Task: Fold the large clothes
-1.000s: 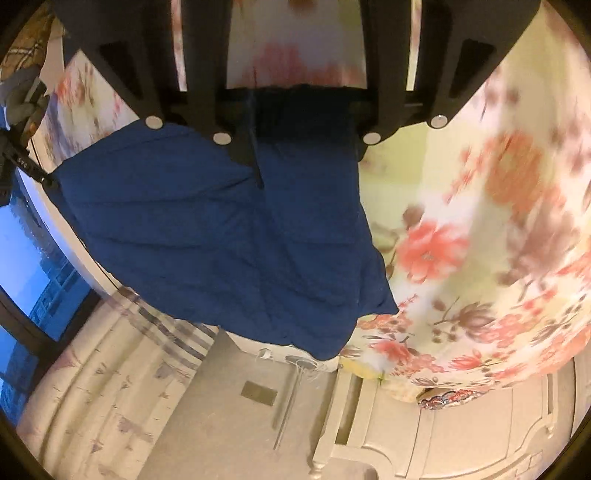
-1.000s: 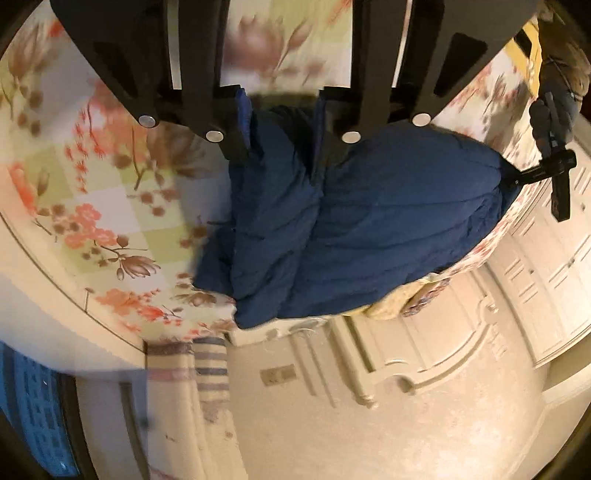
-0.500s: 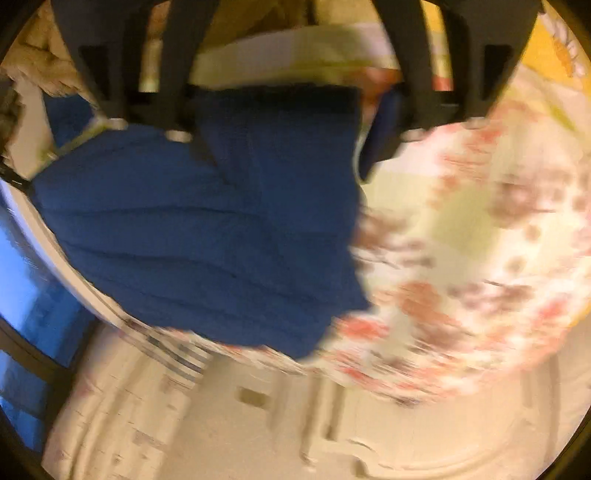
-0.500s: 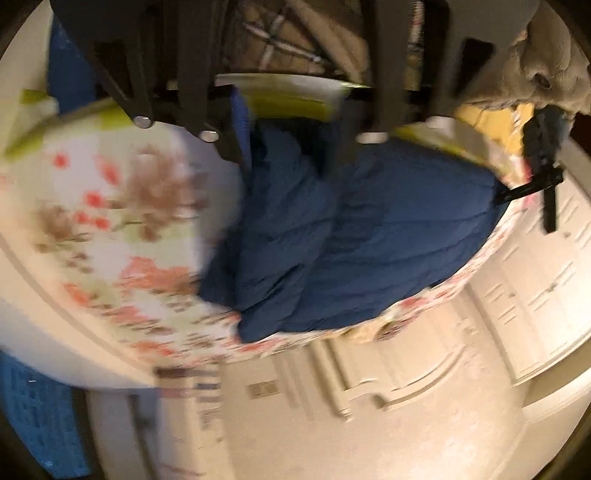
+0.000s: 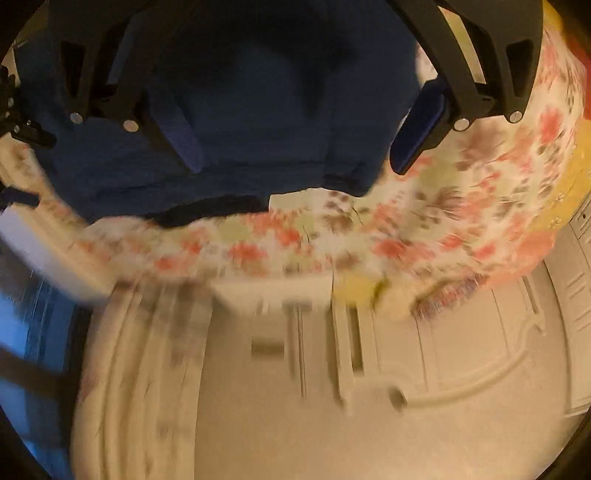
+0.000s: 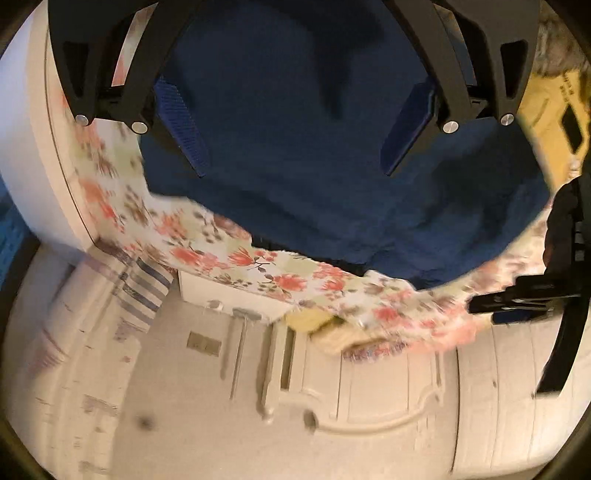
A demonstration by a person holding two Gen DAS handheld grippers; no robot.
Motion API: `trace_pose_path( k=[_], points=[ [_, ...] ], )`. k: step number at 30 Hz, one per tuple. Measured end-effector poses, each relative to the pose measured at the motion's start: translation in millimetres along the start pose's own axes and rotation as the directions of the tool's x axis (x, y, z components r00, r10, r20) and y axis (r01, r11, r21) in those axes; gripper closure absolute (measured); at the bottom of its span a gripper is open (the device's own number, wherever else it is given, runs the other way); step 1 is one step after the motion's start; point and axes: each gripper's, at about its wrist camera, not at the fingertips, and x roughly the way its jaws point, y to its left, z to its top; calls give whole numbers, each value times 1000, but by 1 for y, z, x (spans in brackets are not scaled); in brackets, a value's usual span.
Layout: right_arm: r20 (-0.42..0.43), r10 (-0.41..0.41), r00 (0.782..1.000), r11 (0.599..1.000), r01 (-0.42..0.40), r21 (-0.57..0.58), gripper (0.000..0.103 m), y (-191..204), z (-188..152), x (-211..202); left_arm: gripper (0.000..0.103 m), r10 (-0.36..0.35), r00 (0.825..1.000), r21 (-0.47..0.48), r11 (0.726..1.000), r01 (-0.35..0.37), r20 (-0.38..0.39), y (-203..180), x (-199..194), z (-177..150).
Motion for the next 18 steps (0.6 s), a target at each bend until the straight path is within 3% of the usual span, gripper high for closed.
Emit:
trace_pose_path(
  k=[5,7,9,11,13,18],
  points=[
    [-110,44,993,984,-24,174,12,-40,37,71,2,44,991,19,999,-42,-125,1,94,26],
    [-156,43,987,986,-17,164,12,-45,42,97,2,42,981,15,999,-40,-188,11,130,32],
    [-261,53,964,988,-12,155,10,-42,35,135,2,1,965,-9,1000,-3,-262,16,158,34],
    [-290,83,953,983,-31,179,4,-43,23,157,2,-63,943,-45,998,51,-328,22,182,32],
    [-274,97,957,979,-42,199,4,-47,21,159,2,-103,935,-81,994,80,-340,27,192,28],
    [-210,99,973,974,-52,221,5,-46,17,148,3,-120,954,-85,991,101,-275,25,182,18]
  ],
)
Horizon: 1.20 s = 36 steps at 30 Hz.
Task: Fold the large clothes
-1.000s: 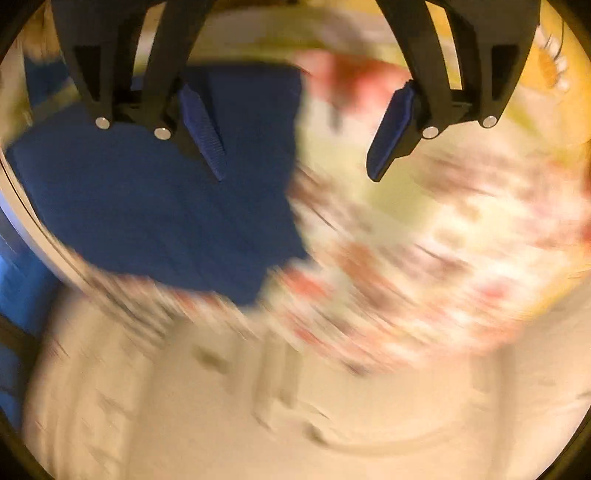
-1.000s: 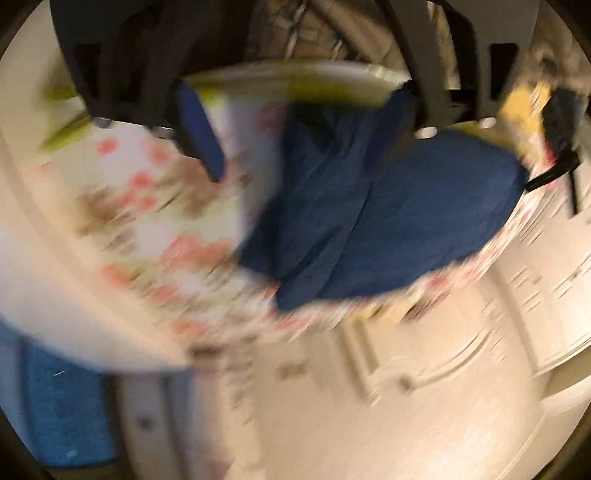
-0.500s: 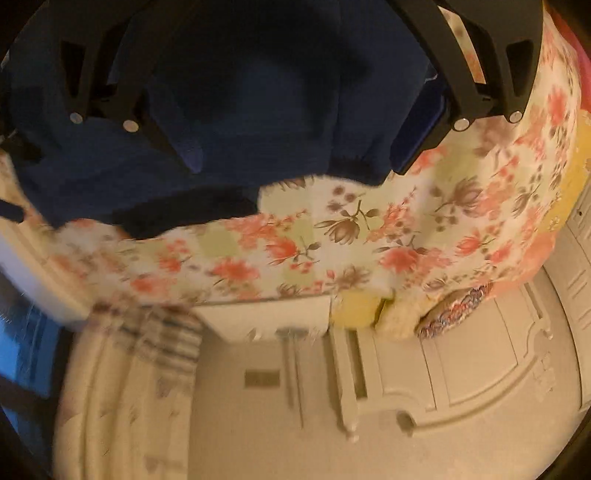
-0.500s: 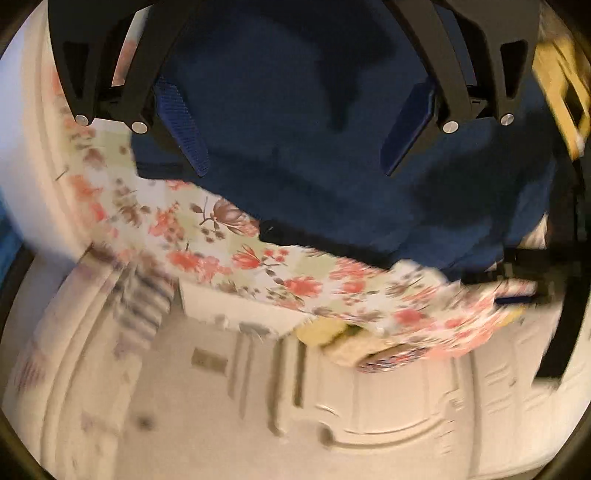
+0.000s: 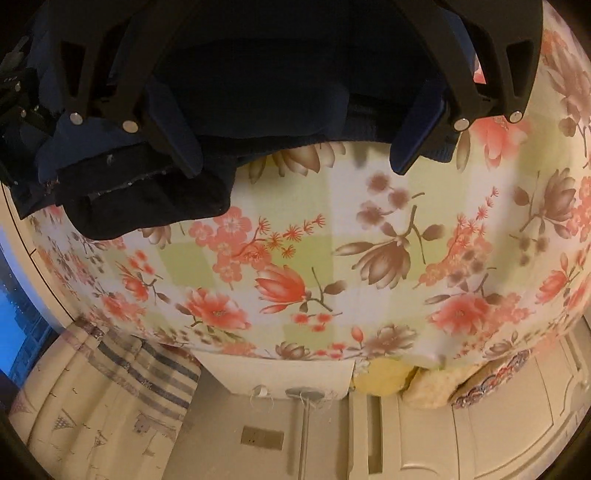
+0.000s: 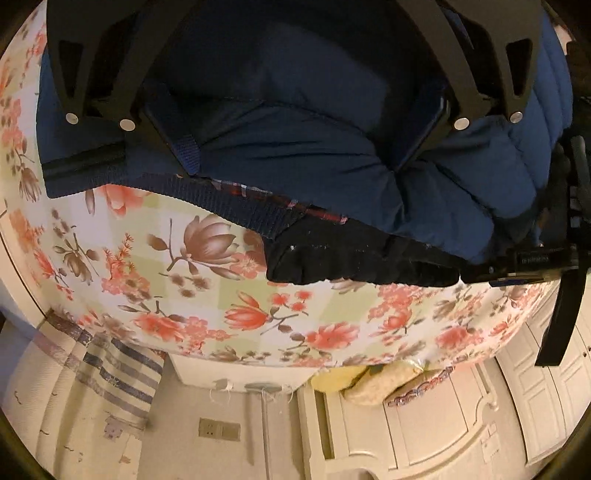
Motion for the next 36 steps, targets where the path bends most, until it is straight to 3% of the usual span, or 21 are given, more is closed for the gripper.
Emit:
trace_pose_path(
  k=[4,8,10,13,15,18,19,21,24,27,28,29,31,33,36],
  points=[
    [69,12,998,999,-15,52,9,-6,1,-12,3,10,1000,21,1000,-10,20,-3,-3,-2],
    [125,-112,986,991,101,88,8,8,8,-35,3,-64,997,14,998,64,32,3,-5,-3],
    [98,-94,991,994,88,61,8,27,16,-32,3,-110,994,-14,994,110,31,10,-5,-3],
    [19,-124,992,990,125,-70,9,66,26,-11,3,-173,984,-70,982,175,34,23,-4,-3],
    [-70,-159,985,985,153,-76,8,72,22,17,3,-193,981,-86,977,195,34,26,-3,-3],
    [-74,-137,988,990,136,-29,8,64,23,24,3,-201,979,-88,975,203,39,26,-4,-3],
    [-71,-159,985,987,158,-21,15,64,25,18,3,-200,979,-87,975,203,42,26,-5,-3],
    [-7,-148,989,989,148,30,19,65,32,-7,3,-197,979,-81,976,200,47,25,-6,-4],
    [68,-153,986,988,151,40,15,69,40,-31,3,-199,979,-84,976,202,48,24,-7,-4],
    [-62,-149,987,989,149,2,12,74,31,5,3,-199,979,-82,976,202,46,24,-6,-4],
    [-118,-140,983,990,139,-17,5,77,20,27,3,-203,978,-82,975,206,46,25,-6,-4],
    [-84,-128,988,992,128,-12,5,76,17,28,3,-203,978,-83,975,206,44,24,-7,-4],
    [-100,-119,988,993,119,-9,7,73,21,24,3,-205,978,-85,974,208,42,24,-6,-4],
    [-74,-189,979,982,188,-12,8,60,25,11,3,-206,978,-83,975,208,41,24,-7,-5],
    [-54,-220,974,966,225,124,8,7,21,-6,3,-208,977,-87,974,211,40,24,-7,-5]
  ],
)
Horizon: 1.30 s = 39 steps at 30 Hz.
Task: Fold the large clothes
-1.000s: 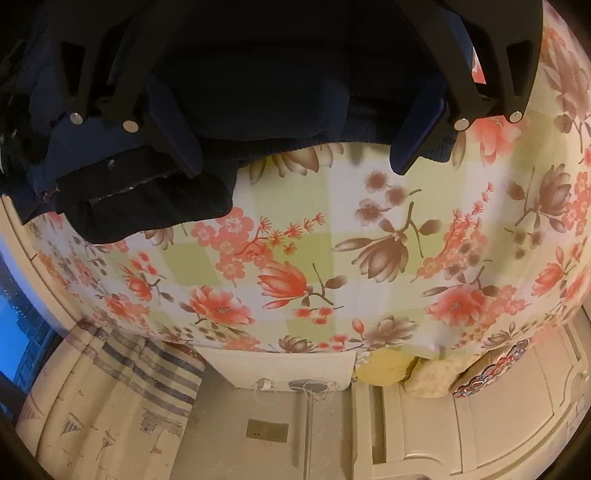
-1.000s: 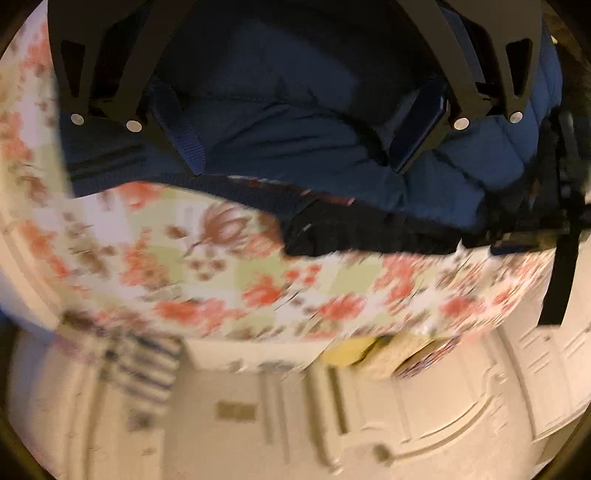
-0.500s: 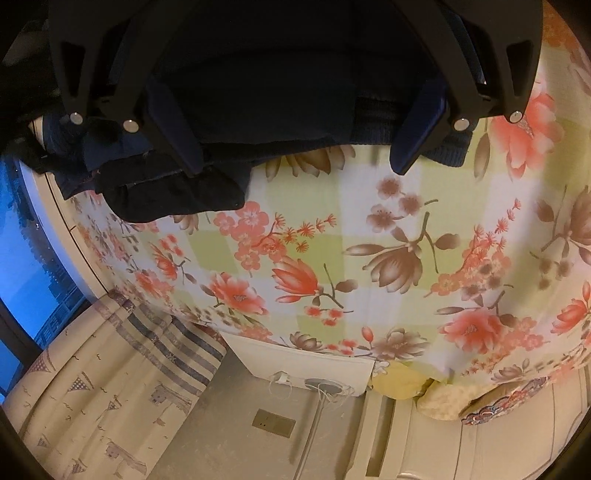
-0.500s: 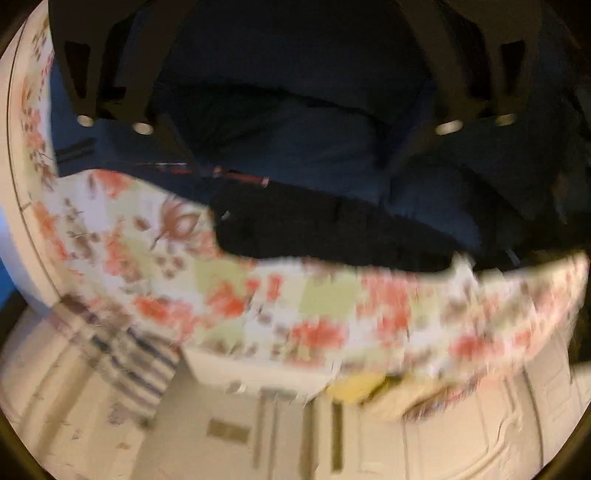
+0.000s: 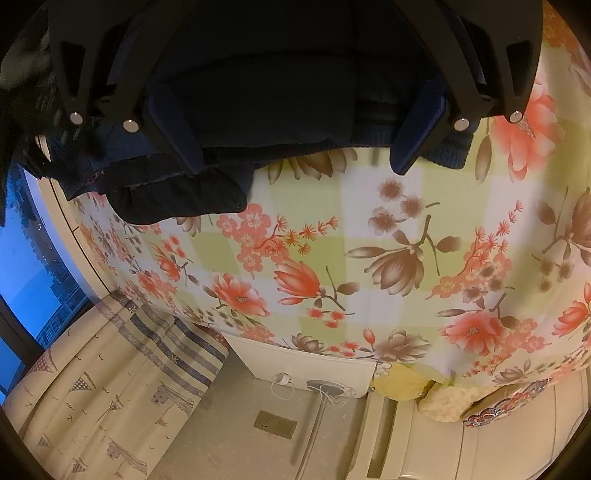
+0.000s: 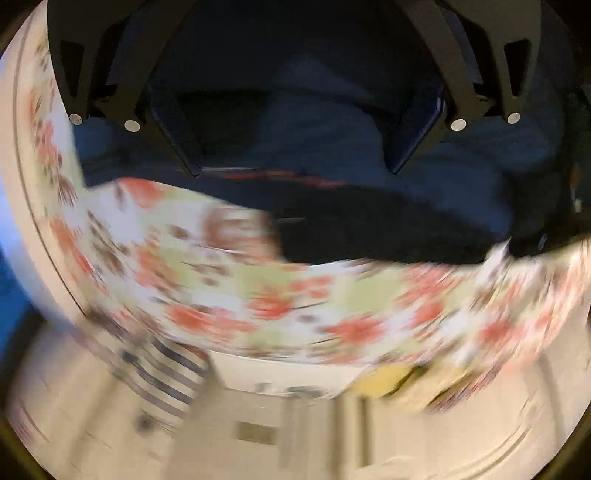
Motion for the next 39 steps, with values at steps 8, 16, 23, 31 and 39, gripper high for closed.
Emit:
trace_pose_path(
  k=[8,16,23,31,39],
  points=[
    [-10,36,999,875,-27,484,8,-144,-36,21,3,-1,1000,1,1000,1,-7,-1,0,-1],
    [-5,-29,1000,906,29,422,8,-130,-33,16,3,19,1000,41,999,-20,8,-8,-3,-3],
    [114,-143,983,981,126,145,8,-51,-2,-39,3,-11,1000,4,1000,11,-13,1,-1,-1],
    [-24,22,999,952,-28,-305,9,91,-19,-7,3,-24,1000,-2,1000,24,-16,0,-1,-1],
    [-13,9,1000,997,-8,83,8,-38,-14,2,3,-28,1000,-3,1000,28,-13,0,-2,-1]
  ],
)
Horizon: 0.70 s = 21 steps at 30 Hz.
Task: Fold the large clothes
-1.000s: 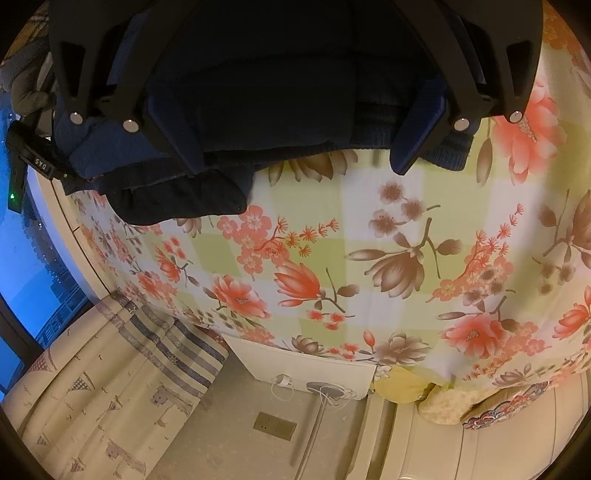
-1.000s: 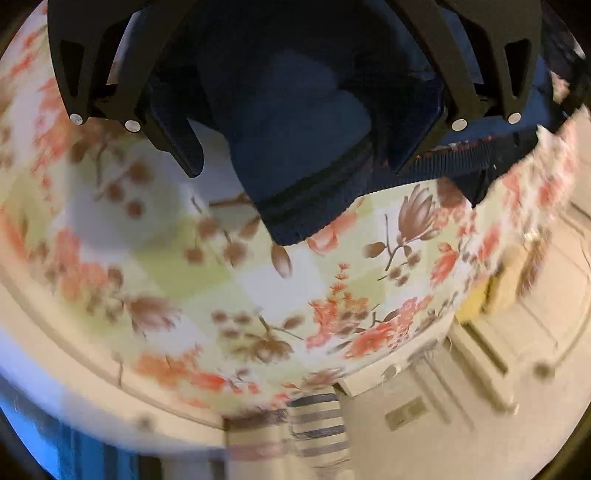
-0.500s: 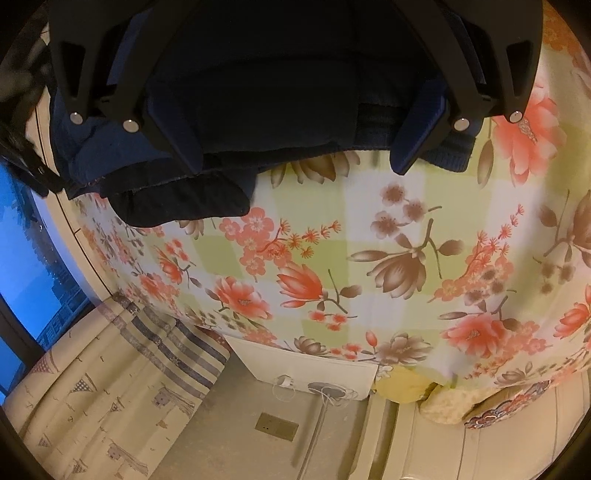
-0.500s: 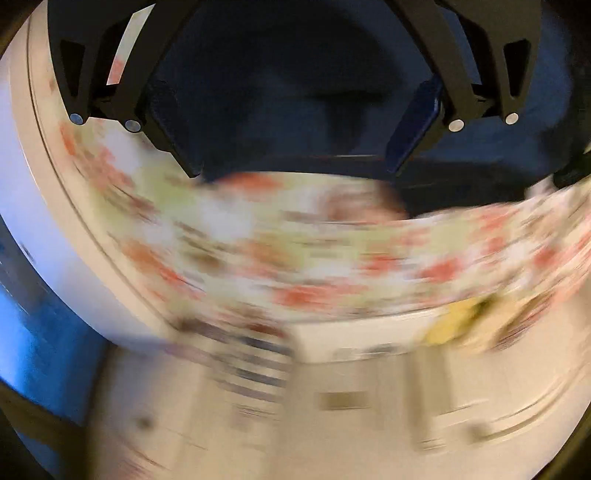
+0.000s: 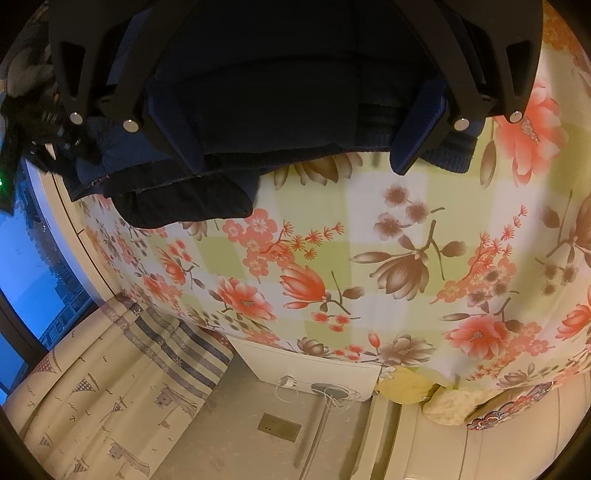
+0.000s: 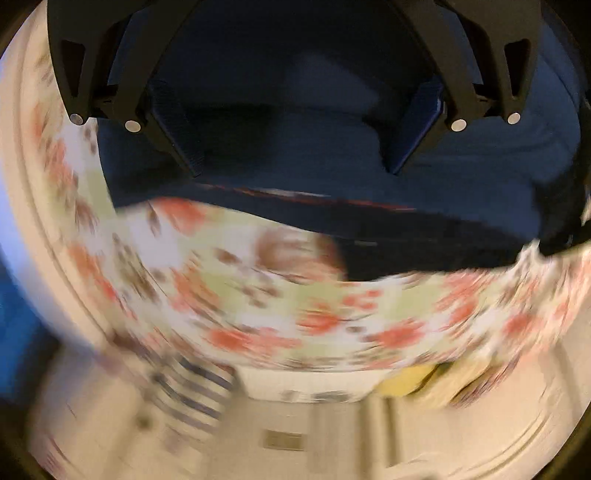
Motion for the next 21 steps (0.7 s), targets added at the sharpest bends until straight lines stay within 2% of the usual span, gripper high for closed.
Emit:
trace_pose_path(
  k=[2,3,4,5,7,8,10,11,12,13,15,16,17,18,20,21],
  points=[
    [25,52,998,997,-54,58,8,-12,-5,2,3,-4,999,9,1000,4,44,-3,-8,-1],
    [39,45,998,998,-46,44,8,-9,-7,2,4,-11,998,33,999,8,69,-7,-15,-2],
    [46,36,998,999,-37,30,7,-5,-9,3,4,-14,996,88,996,6,93,-17,-24,-5],
    [51,28,998,999,-29,16,6,-2,-9,5,4,-37,993,195,981,14,113,-41,-37,-10],
    [56,27,998,1000,-27,3,5,-1,-9,8,2,-124,986,345,936,77,115,-80,-58,-27],
    [57,32,998,999,-32,4,5,-1,-9,7,2,-157,982,443,891,96,103,-109,-67,-43],
    [58,46,997,999,-46,10,5,-1,-9,9,2,-124,989,538,841,64,76,-140,-63,-64],
    [59,50,997,999,-51,10,5,-4,-9,6,2,-85,995,567,822,42,50,-149,-53,-72],
    [61,55,997,998,-55,11,5,-5,-9,5,3,-14,1000,586,810,4,13,-152,-33,-78],
    [61,61,996,998,-62,12,4,-6,-10,4,4,42,999,571,821,-25,-17,-145,-18,-78],
    [62,77,995,997,-78,14,4,-7,-10,3,6,39,998,431,903,-11,-56,-110,-13,-62],
    [63,81,995,997,-82,15,4,-7,-10,3,6,101,995,366,926,-93,-4,-89,-20,-53],
    [65,86,994,996,-87,18,4,-8,-10,3,6,195,979,310,928,-206,65,-70,-28,-47],
    [69,94,993,995,-96,23,4,-9,-11,3,9,294,949,228,922,-312,111,-45,-36,-42],
    [71,106,992,994,-108,27,4,-10,-11,2,10,374,925,54,925,-377,61,4,-44,-38],
    [69,117,991,992,-119,29,4,-11,-10,2,15,395,917,8,918,-396,55,15,-49,-38]
  ],
)
